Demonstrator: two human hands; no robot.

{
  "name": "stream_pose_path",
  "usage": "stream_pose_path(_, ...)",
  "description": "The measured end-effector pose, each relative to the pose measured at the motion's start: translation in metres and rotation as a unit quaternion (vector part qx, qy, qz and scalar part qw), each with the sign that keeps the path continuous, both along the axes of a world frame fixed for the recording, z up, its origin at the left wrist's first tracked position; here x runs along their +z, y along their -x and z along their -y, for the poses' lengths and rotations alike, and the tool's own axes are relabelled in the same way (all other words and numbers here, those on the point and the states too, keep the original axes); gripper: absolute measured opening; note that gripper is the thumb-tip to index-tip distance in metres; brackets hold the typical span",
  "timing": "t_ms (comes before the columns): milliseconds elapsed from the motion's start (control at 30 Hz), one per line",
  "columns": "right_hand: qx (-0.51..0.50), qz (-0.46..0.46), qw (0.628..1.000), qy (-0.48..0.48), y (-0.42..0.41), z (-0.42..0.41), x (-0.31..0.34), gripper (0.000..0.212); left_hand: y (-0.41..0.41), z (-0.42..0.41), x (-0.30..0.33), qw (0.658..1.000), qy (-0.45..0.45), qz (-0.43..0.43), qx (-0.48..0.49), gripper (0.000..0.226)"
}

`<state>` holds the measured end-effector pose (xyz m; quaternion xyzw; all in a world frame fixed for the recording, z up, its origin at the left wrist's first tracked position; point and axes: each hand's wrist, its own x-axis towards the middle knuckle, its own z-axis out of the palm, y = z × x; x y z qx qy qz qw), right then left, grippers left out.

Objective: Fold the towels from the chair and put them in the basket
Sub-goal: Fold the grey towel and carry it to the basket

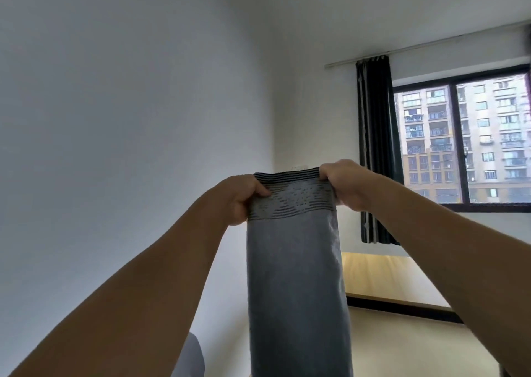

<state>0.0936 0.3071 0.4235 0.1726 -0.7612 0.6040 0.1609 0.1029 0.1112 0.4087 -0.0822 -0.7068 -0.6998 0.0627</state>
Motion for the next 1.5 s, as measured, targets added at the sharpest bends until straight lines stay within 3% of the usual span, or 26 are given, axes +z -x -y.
stream_pose_path(167, -0.031, -0.026, 0.999, -0.01, 0.064, 0.019, -0.008, 0.016, 0.051, 0.011, -0.001, 0.998, 0.015, -0.012, 0.063, 0.029)
stream_pose_path(267, -0.06, -0.076, 0.995, 0.038, 0.086, 0.033, 0.007, 0.017, 0.074, 0.014, 0.014, 0.992, -0.037, -0.086, 0.083, 0.027)
stream_pose_path(400, -0.058, -0.119, 0.984, 0.118, 0.086, 0.043, 0.027, 0.034, 0.074, 0.018, 0.041, 0.967, -0.056, -0.221, 0.117, 0.032)
stream_pose_path(567, -0.073, -0.129, 0.985, 0.09, 0.06, 0.039, 0.029, 0.03, 0.047, 0.026, 0.042, 0.964, -0.013, -0.241, 0.113, 0.023)
stream_pose_path(667, -0.075, -0.077, 0.991, 0.086, 0.036, 0.037, 0.021, 0.018, 0.023, 0.031, 0.03, 0.971, 0.005, -0.213, 0.106, 0.017)
stream_pose_path(833, -0.072, 0.02, 0.995, 0.071, 0.001, 0.039, -0.009, 0.052, -0.025, 0.033, 0.004, 0.985, 0.037, -0.152, 0.073, 0.005)
stream_pose_path(967, -0.056, 0.06, 0.997, 0.016, -0.034, 0.044, -0.052, 0.037, -0.059, 0.033, -0.038, 0.993, 0.053, -0.053, 0.092, 0.011)
stream_pose_path(1067, -0.033, 0.124, 0.989, -0.072, -0.055, 0.047, -0.112, 0.014, -0.067, 0.037, -0.095, 0.983, 0.099, 0.025, 0.154, 0.011)
stream_pose_path(1200, -0.001, 0.212, 0.962, -0.173, -0.063, 0.053, -0.203, 0.014, -0.059, 0.05, -0.194, 0.964, 0.155, 0.137, 0.164, 0.035)
stream_pose_path(1367, 0.004, 0.308, 0.93, -0.202, -0.052, 0.07, -0.312, 0.014, -0.059, 0.058, -0.316, 0.94, 0.208, 0.196, 0.187, 0.013)
stream_pose_path(1500, 0.017, 0.363, 0.887, -0.286, -0.043, 0.08, -0.402, 0.022, -0.076, 0.057, -0.401, 0.929, 0.222, 0.263, 0.134, 0.021)
